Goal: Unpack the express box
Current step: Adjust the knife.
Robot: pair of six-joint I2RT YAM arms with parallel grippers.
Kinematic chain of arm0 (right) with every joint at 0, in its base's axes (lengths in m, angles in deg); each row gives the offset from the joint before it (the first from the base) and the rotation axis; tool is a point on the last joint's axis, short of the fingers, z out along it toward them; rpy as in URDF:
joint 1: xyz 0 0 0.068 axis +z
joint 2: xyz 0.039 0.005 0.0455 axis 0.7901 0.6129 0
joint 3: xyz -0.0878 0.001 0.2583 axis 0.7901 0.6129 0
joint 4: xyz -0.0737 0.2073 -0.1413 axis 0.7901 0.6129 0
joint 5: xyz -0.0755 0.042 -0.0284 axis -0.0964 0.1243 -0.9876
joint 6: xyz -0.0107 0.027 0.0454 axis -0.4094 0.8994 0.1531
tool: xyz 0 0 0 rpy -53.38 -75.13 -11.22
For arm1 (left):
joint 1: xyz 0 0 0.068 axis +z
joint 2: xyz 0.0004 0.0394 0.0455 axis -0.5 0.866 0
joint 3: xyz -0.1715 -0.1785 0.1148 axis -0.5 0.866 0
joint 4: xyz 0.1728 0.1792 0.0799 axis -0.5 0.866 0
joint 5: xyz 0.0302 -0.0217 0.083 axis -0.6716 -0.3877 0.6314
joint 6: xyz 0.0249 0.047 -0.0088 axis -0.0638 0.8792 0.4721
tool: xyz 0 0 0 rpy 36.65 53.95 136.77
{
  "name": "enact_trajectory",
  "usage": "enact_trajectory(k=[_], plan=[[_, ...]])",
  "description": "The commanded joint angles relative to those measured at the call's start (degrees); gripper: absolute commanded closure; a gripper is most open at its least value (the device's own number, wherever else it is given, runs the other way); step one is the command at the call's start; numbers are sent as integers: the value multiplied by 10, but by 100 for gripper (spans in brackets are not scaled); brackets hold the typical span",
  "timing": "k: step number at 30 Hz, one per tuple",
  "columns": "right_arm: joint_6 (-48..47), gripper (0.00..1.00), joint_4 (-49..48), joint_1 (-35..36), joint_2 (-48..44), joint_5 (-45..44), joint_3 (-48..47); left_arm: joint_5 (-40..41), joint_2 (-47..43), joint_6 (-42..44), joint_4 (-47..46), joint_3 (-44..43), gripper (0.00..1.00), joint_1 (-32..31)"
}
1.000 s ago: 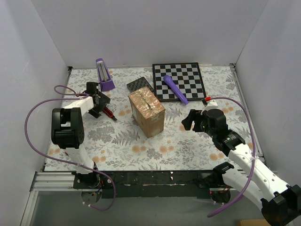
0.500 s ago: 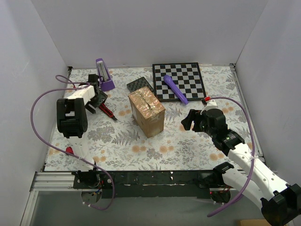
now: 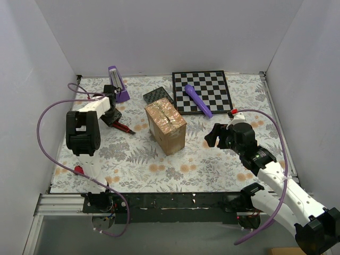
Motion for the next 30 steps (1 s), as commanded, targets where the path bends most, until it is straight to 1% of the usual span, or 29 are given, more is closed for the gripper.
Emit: enact_trajectory(k=[1,3,4,5,6,7,10,11,12,15,20,21,22,24,25,26,27,30], plan=[[1,20,-15,3,-15,-1,-6,-40,-35,16,-18,41,71,-2],[2,20,-14,2,-15,1,-5,-52,-52,15,-28,70,76,-2],[3,20,-12,2,-15,5,-6,-57,-58,13,-31,79,76,-2],[3,20,-11,2,-15,8,-6,-64,-72,11,-37,89,75,-2],[3,20,-10,2,-15,8,-6,-70,-81,8,-41,110,70,-2],[4,20,-6,3,-15,9,-6,-82,-89,6,-46,120,58,-2],[5,20,-2,2,-17,9,-5,-88,-124,6,-54,140,43,-2],[4,20,-1,2,-16,8,-5,-87,-134,7,-53,140,36,-2],[5,20,0,2,-18,10,-5,-87,-149,8,-53,139,33,-2],[5,20,4,2,-19,11,-4,-91,-171,12,-42,125,28,-2],[9,21,15,2,-30,20,-2,-62,-213,23,-47,110,30,8],[9,21,17,2,-31,21,-2,-66,-214,25,-53,110,35,11],[10,21,23,2,-37,21,-2,-76,-211,30,-59,109,40,32],[9,21,29,3,-44,21,-4,-78,-189,46,-76,99,58,52],[8,21,37,3,-50,18,-6,-78,-178,51,-77,95,80,60],[7,21,40,2,-52,18,-6,-80,-157,58,-84,87,92,64],[7,21,47,3,-54,19,-6,-78,-145,61,-86,82,100,67],[8,22,57,2,-61,23,-8,-85,-110,67,-103,74,100,75]])
